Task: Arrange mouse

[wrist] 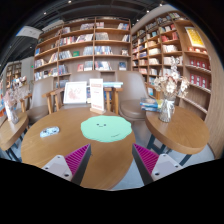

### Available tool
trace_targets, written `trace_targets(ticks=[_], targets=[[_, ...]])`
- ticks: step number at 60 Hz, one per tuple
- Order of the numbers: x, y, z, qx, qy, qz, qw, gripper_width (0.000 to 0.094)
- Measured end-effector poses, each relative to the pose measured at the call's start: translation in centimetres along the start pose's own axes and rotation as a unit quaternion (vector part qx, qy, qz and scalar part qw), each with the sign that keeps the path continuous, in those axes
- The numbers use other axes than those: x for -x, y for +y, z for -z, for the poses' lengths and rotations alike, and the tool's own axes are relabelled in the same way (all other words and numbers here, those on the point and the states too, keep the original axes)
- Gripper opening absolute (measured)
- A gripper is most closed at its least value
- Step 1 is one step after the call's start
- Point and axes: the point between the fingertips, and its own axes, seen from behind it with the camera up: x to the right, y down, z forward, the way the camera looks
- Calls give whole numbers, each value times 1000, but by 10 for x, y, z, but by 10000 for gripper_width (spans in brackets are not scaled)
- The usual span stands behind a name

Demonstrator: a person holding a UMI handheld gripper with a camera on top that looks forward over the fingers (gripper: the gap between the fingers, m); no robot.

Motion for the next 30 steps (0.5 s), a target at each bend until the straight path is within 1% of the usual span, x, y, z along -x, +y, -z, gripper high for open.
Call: trace_targets(ticks=[14, 30], targets=[[26, 8, -5, 9, -11, 10, 1000, 851], [113, 15, -2, 20, -38, 35, 998, 851]])
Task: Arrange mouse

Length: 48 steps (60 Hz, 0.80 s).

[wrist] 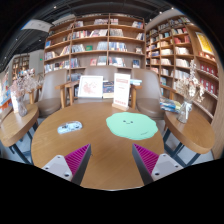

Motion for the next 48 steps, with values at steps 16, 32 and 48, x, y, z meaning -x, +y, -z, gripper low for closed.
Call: trace_targets(ticks=[16, 32, 48], targets=[[119, 2, -6, 11, -48, 22, 999, 855], [192, 14, -22, 35, -70, 33, 996, 854], [209, 24, -66, 57, -54, 33, 996, 854]])
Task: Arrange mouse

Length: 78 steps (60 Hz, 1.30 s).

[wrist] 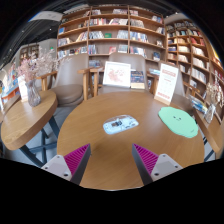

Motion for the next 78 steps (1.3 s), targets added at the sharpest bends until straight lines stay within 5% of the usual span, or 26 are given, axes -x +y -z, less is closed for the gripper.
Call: trace_targets(ticks=[68, 72, 74, 76, 78], targets=[[18, -93, -145, 6, -1, -23, 1000, 815], [17, -94, -147, 5, -1, -21, 1000, 747], [17, -95, -149, 4, -2, -20, 1000, 672], [17, -96, -149, 4, -3, -16, 1000, 493], [18, -95, -149, 5, -7, -12, 1000, 457]])
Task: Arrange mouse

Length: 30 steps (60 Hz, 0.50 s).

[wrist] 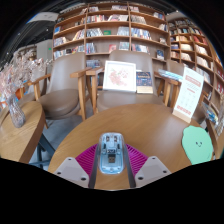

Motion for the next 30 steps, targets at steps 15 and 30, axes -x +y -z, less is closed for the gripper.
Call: trace_targets(ticks=[15, 30], targets=[[-18, -45, 50, -36, -15, 17, 999, 416], [-172, -98, 101, -84, 14, 16, 996, 418]])
